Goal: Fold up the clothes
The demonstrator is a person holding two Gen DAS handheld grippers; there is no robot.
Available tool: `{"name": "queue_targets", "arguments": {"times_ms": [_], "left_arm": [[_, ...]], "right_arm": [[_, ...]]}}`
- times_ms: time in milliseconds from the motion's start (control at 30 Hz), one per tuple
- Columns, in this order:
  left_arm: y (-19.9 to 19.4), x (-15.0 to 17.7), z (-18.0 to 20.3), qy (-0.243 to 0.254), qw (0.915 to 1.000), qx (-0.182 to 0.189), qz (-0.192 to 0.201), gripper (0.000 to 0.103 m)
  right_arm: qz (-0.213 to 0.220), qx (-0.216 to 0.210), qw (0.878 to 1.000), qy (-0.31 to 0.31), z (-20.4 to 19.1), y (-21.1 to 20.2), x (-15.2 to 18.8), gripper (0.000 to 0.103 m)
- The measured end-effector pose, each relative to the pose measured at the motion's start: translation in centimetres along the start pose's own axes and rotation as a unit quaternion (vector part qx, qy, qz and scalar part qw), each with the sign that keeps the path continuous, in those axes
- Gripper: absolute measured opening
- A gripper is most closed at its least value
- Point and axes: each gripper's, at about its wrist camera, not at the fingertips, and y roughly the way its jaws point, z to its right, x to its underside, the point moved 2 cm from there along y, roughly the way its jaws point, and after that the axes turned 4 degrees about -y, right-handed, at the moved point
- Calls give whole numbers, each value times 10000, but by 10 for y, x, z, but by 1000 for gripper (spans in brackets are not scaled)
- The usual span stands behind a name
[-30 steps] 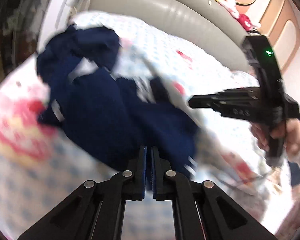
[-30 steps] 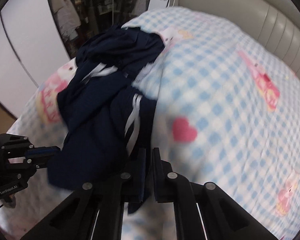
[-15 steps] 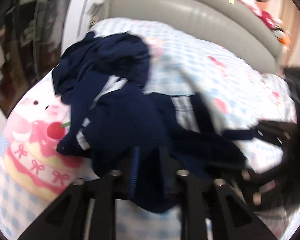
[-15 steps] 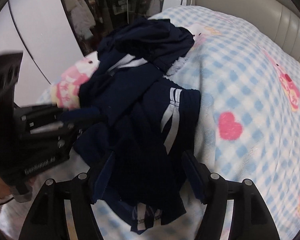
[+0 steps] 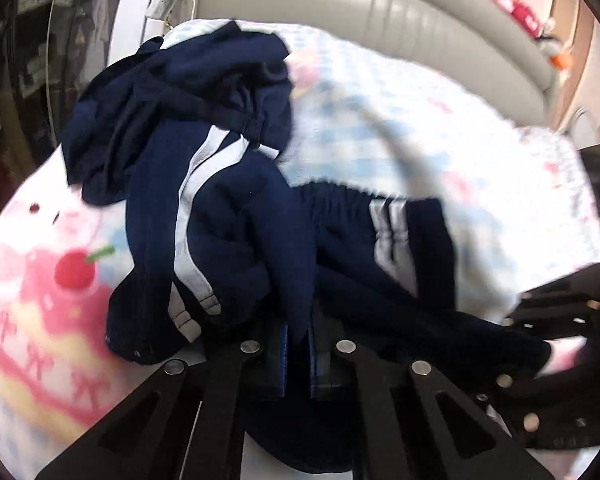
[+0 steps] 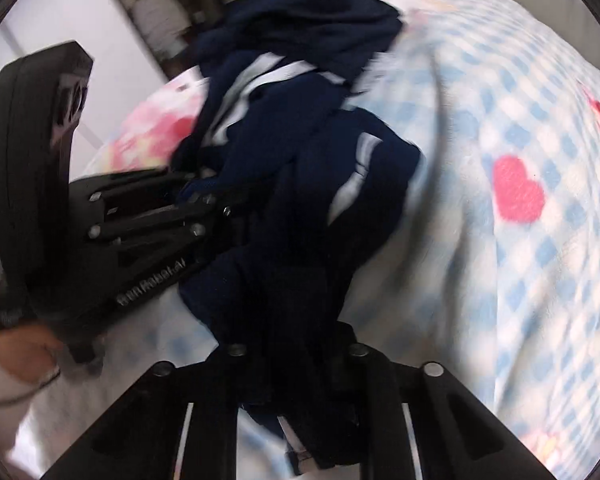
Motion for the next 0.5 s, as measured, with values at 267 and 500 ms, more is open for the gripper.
{"name": "queue_targets", "arguments": {"times_ms": [267, 500], "left_arm": [[-43, 85, 42, 12, 9831, 1530, -1008, 9], [-57, 93, 57, 584, 9763, 1655, -1269, 17]], "right_arm": [[-983, -183, 9875, -1216, -6, -59, 75, 13], [-1117, 65, 9830, -1455, 16, -82, 114, 36]]}}
